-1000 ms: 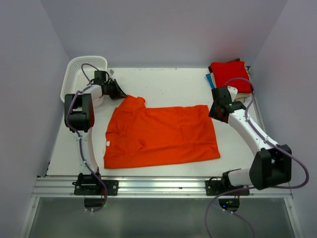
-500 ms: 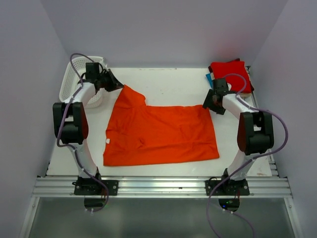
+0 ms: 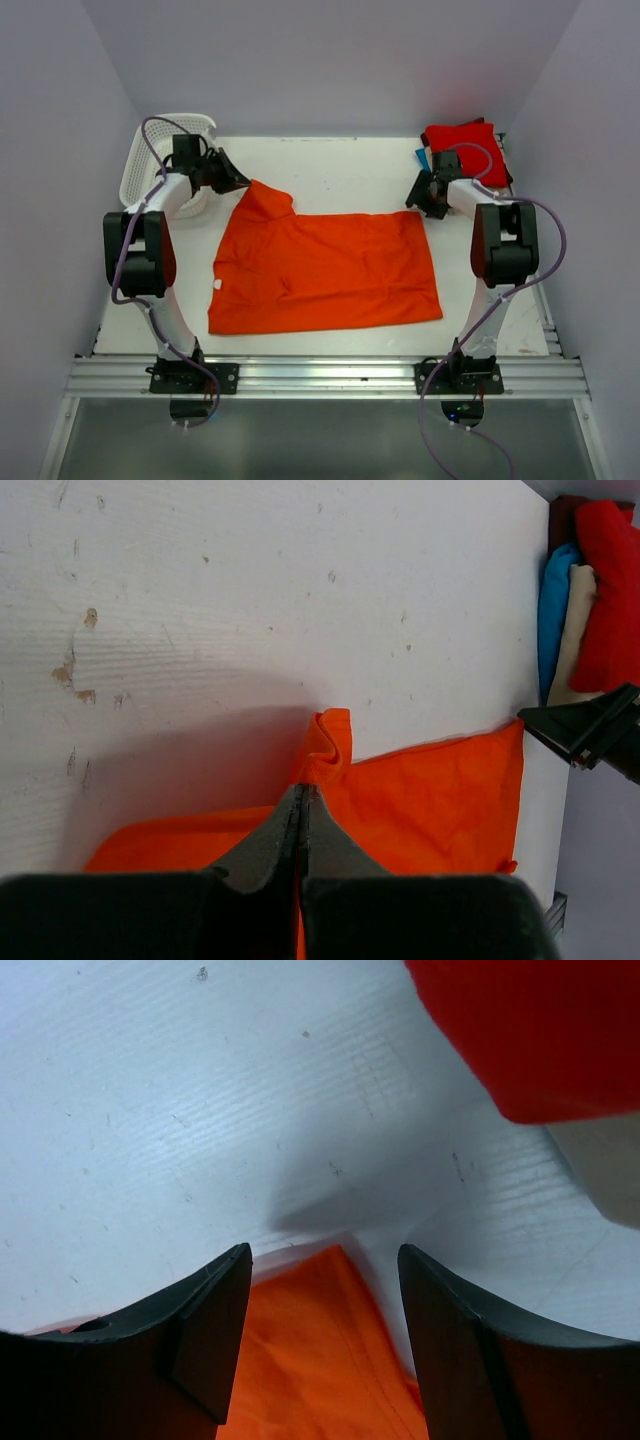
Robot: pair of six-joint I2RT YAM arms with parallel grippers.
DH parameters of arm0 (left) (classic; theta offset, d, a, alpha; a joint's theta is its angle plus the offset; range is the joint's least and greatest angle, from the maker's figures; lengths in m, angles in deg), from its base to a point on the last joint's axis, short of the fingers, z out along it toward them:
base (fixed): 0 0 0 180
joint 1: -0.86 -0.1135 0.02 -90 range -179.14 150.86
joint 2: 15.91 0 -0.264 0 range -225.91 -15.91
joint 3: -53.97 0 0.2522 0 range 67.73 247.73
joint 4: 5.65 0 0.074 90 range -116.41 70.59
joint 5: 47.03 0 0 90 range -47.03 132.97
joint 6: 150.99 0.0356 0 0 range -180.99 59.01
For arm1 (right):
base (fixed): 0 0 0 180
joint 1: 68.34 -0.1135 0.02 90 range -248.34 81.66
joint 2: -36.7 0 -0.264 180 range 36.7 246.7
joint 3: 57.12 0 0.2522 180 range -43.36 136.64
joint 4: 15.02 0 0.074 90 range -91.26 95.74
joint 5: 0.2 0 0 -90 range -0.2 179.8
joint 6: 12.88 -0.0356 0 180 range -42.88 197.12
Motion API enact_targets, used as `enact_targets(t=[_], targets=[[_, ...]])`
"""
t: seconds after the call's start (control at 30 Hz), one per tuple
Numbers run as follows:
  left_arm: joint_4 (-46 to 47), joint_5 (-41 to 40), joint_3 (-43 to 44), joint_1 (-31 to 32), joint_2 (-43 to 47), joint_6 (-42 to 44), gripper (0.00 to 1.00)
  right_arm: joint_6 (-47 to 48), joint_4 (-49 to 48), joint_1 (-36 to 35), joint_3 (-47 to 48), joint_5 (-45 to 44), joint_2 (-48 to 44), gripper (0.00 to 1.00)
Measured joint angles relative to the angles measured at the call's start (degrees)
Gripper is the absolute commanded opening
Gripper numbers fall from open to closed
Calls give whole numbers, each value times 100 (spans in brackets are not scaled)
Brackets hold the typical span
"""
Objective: Fold and stack the t-shirts
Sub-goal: Fold the tshirt
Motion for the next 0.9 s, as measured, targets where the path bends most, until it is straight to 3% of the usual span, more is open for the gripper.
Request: enact_targets(t=[0.13, 0.3, 0.37, 0.9], targets=[[-4, 7, -50, 0, 0, 0, 0, 7, -39, -4, 142, 50, 120, 48], [-4, 11, -50, 0, 2, 0, 0, -26, -85, -4, 57, 109, 116, 12], [-2, 11, -50, 0, 2, 0, 0, -37, -155, -4, -59, 114, 94, 2], [-35, 11, 72, -2, 2, 7, 0, -42, -111, -2, -306, -184, -398, 0]])
